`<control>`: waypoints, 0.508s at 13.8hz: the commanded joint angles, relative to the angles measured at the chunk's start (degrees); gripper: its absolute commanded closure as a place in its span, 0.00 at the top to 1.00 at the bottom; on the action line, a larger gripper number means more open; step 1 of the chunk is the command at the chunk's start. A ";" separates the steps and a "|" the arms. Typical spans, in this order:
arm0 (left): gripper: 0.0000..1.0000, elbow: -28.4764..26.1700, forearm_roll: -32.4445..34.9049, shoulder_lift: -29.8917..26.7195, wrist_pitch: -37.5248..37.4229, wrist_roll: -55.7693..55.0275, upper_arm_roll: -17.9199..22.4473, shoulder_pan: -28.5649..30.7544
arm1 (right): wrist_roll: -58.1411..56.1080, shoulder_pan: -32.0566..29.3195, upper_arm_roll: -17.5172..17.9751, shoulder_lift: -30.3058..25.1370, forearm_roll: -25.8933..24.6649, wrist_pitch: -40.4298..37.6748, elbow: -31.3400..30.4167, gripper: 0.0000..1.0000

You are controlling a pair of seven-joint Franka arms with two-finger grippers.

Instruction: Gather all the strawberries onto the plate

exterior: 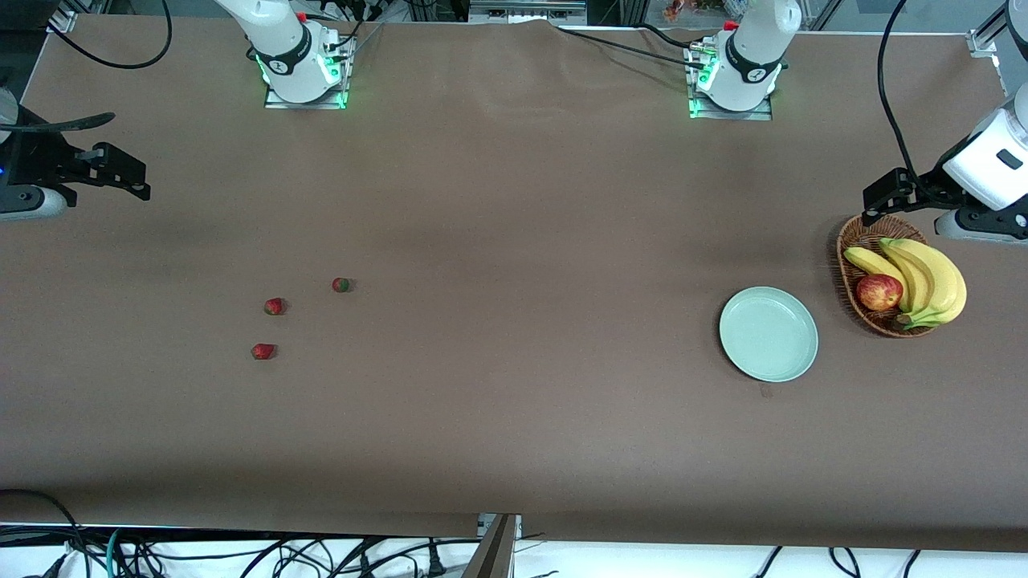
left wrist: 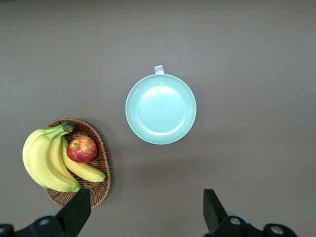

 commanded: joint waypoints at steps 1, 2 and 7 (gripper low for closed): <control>1.00 0.91 -1.14 -0.10 -1.02 0.40 0.00 -0.05 | -0.33 -0.54 0.29 0.68 0.77 -0.32 1.40 1.00; 1.00 0.91 -1.23 -0.10 -1.02 0.40 0.00 -0.05 | -0.33 -0.54 0.21 0.68 1.04 -0.23 1.40 1.00; 1.00 0.91 -1.23 -0.01 -1.02 0.40 0.00 -0.05 | -0.25 -0.54 0.20 0.68 0.96 -0.32 1.40 1.00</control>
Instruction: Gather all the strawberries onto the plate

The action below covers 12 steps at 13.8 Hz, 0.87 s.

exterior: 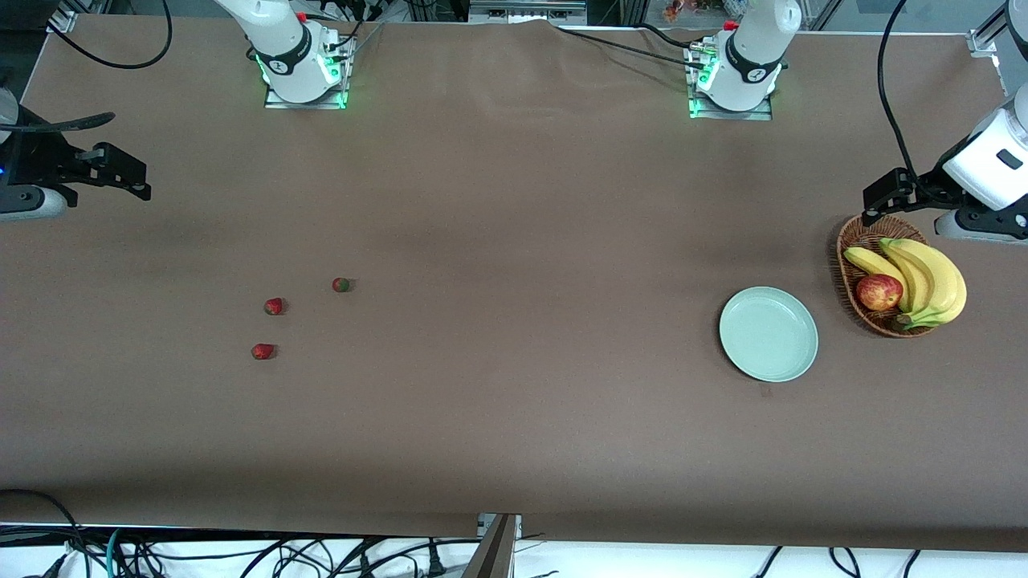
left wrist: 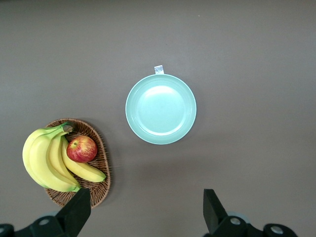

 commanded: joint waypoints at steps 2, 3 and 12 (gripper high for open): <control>1.00 0.90 -1.23 -0.01 -1.02 0.40 0.00 -0.04 | -0.25 -0.63 0.21 0.67 0.85 -0.18 1.49 1.00; 1.00 0.90 -1.23 -0.01 -1.02 0.40 0.00 -0.04 | -0.34 -0.63 0.21 0.67 0.85 -0.18 1.49 1.00; 1.00 0.90 -1.23 -0.01 -1.02 0.40 -0.08 -0.04 | -0.51 -0.28 0.38 2.16 0.76 1.84 1.40 1.00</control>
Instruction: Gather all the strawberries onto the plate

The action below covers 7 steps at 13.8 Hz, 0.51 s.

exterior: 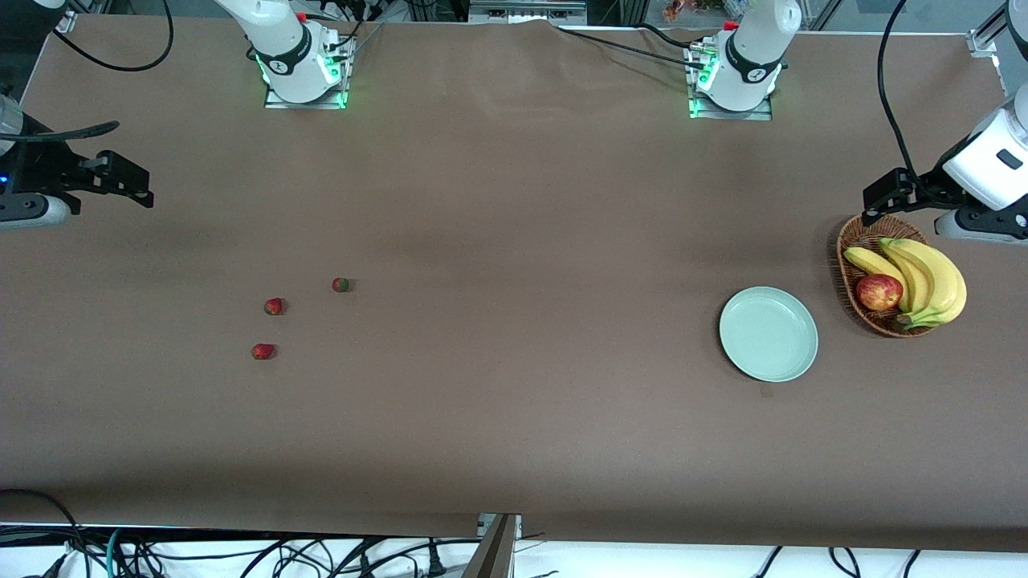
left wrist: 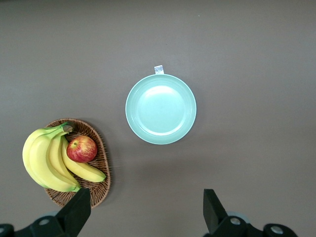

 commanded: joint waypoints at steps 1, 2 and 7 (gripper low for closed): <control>1.00 0.90 -1.23 -0.10 -1.02 0.40 -0.08 -0.04 | -0.44 -0.24 0.26 2.48 0.72 0.09 1.40 1.00; 1.00 0.90 -1.23 -0.01 -1.02 0.40 -0.08 -0.04 | -0.52 -0.24 0.26 3.54 0.54 0.26 1.40 1.00; 1.00 0.90 -1.23 -0.10 -1.02 0.40 -0.08 -0.13 | -1.23 -0.42 0.17 7.67 0.01 6.40 1.22 1.00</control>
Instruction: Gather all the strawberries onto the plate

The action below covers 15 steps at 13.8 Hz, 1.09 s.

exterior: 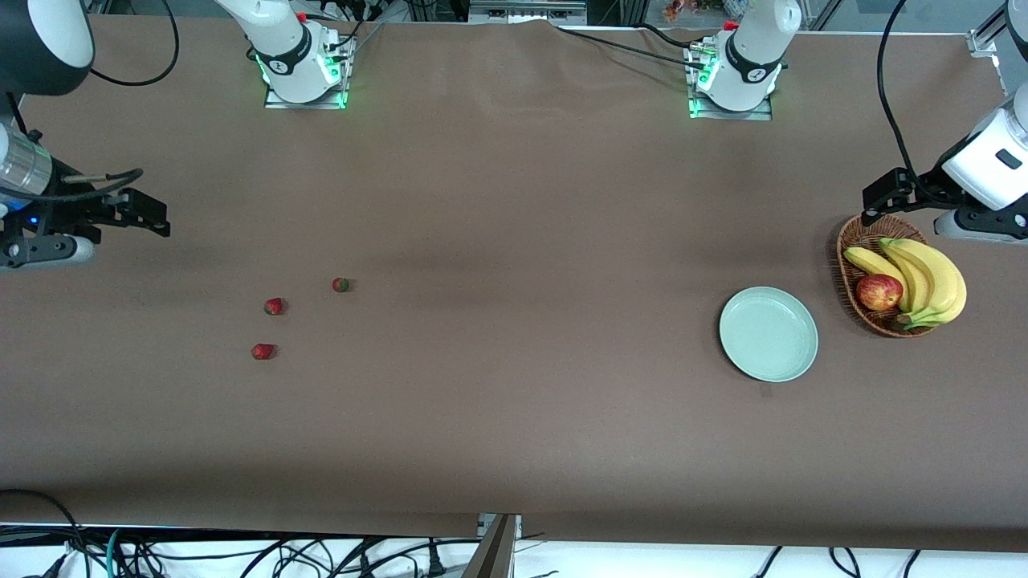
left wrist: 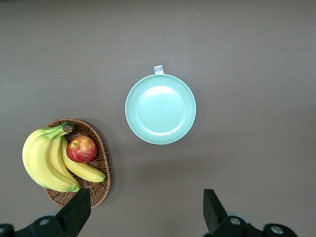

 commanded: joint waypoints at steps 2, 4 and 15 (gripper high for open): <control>1.00 0.89 -1.23 -0.01 -1.02 0.40 -0.03 -0.12 | -1.20 -0.32 0.17 7.59 -0.06 4.89 1.20 1.00; 1.00 0.89 -1.23 -0.01 -1.02 0.23 -0.03 -0.20 | -0.41 -0.23 0.17 12.25 0.03 9.63 1.02 1.00; 1.00 0.89 -1.23 -0.10 -1.02 0.14 -0.11 -0.20 | -0.23 -0.23 0.26 26.68 0.38 35.19 -6.97 1.00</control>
